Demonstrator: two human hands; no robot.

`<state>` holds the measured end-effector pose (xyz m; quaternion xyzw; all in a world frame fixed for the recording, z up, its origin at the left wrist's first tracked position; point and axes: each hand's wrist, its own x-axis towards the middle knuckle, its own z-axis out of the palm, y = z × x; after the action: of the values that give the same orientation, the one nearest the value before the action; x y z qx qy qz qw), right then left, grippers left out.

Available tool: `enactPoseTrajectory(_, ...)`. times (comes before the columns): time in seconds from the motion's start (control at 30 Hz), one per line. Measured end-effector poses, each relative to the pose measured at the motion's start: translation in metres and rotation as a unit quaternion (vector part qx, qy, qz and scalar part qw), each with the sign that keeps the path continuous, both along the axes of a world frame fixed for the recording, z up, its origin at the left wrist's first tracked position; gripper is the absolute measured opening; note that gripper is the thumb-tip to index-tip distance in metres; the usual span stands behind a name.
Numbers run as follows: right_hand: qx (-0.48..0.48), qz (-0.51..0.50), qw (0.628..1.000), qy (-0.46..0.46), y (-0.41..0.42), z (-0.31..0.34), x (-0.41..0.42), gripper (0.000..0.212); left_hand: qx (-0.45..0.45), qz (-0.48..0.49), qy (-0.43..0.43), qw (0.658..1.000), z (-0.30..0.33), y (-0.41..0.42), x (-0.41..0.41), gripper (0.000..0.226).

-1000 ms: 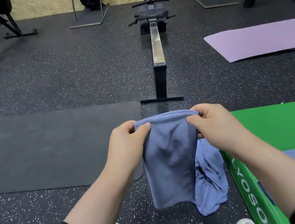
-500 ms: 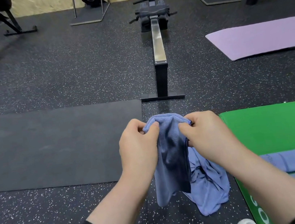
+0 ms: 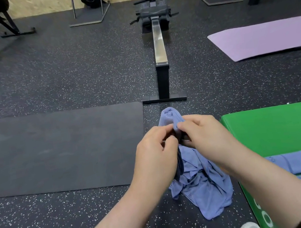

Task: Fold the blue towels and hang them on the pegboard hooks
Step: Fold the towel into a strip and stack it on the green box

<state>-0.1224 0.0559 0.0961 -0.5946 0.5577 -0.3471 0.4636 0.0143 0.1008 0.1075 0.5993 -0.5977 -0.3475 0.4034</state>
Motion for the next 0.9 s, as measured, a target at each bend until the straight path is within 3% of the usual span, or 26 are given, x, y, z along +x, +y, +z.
enactPoseTrajectory(0.07,0.009,0.011,1.000,-0.006,-0.004,0.001,-0.007,0.052,0.015,-0.034,0.012,0.999,0.003,0.001,0.002,0.046)
enactPoseTrajectory(0.13,0.002,0.012,1.000,0.018,-0.007,0.002,-0.012,0.041,0.037,-0.033,0.048,0.998,0.003,0.000,0.004,0.047)
enactPoseTrajectory(0.27,-0.029,-0.008,0.998,0.049,-0.013,0.005,-0.020,0.030,-0.002,0.043,0.109,0.993,-0.004,-0.010,0.014,0.020)
enactPoseTrajectory(0.33,-0.035,0.005,0.998,0.050,-0.011,0.014,-0.020,0.030,0.001,0.032,0.067,0.997,-0.009,-0.017,0.025,0.024)
enactPoseTrajectory(0.4,-0.025,0.035,0.999,0.016,-0.009,0.023,-0.020,0.022,0.042,-0.045,0.008,0.998,-0.012,-0.024,0.033,0.048)
enactPoseTrajectory(0.53,-0.003,0.091,0.995,-0.041,-0.004,0.035,-0.024,0.020,0.057,-0.099,0.017,0.993,-0.015,-0.021,0.033,0.012)
enactPoseTrajectory(0.6,-0.018,0.107,0.994,-0.022,-0.004,0.036,-0.025,0.010,0.040,-0.103,0.013,0.994,-0.016,-0.018,0.029,0.016)
enactPoseTrajectory(0.67,-0.039,0.090,0.995,-0.006,-0.006,0.037,-0.026,0.009,0.043,-0.104,0.033,0.993,-0.016,-0.016,0.027,0.016)
enactPoseTrajectory(0.77,-0.057,0.051,0.997,-0.033,-0.008,0.039,-0.028,0.004,0.098,-0.116,0.069,0.986,-0.017,-0.014,0.027,0.033)
enactPoseTrajectory(0.9,-0.046,-0.021,0.995,-0.081,-0.015,0.038,-0.039,0.010,0.148,-0.157,0.026,0.976,-0.026,-0.010,0.030,0.036)
